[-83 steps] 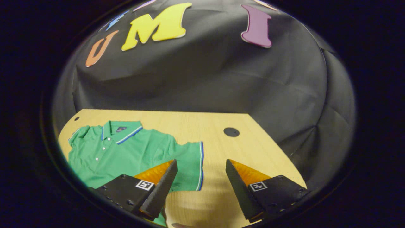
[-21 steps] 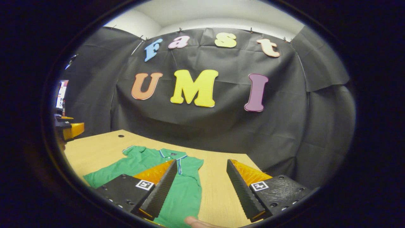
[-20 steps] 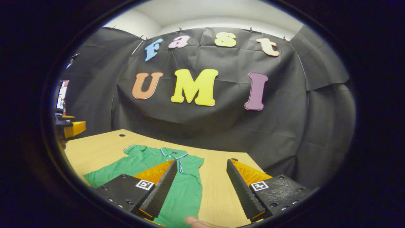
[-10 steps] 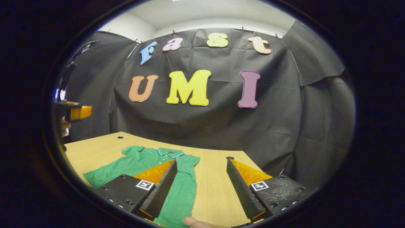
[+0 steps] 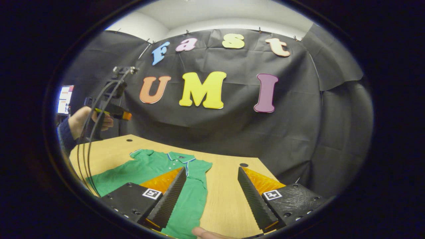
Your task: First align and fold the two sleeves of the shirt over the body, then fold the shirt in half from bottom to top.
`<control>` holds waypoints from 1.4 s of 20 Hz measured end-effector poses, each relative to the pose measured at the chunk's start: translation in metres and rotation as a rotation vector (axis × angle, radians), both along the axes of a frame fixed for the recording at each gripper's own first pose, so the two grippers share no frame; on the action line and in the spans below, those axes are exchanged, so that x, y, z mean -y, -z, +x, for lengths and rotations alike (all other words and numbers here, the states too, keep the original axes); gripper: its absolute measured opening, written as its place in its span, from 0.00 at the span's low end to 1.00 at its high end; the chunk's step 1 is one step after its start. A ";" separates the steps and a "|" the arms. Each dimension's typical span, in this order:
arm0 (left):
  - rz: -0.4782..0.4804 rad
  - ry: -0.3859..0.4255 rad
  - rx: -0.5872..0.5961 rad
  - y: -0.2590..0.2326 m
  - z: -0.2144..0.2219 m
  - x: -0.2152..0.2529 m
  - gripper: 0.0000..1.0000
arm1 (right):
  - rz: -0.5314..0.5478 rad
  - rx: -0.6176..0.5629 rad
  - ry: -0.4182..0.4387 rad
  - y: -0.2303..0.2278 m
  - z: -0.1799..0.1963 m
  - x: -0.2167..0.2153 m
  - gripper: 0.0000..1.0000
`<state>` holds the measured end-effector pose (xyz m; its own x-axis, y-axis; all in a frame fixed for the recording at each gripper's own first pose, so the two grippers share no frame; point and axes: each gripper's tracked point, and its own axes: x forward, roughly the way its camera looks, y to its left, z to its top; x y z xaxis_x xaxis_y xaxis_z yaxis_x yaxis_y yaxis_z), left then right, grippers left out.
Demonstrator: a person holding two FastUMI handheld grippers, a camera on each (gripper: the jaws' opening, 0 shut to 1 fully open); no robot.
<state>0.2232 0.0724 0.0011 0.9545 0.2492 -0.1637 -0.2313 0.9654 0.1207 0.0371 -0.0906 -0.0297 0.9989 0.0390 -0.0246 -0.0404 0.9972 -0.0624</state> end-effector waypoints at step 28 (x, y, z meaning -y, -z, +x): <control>-0.072 0.139 -0.376 0.164 0.080 -0.015 0.09 | -0.006 -0.010 -0.030 0.020 0.026 0.009 0.96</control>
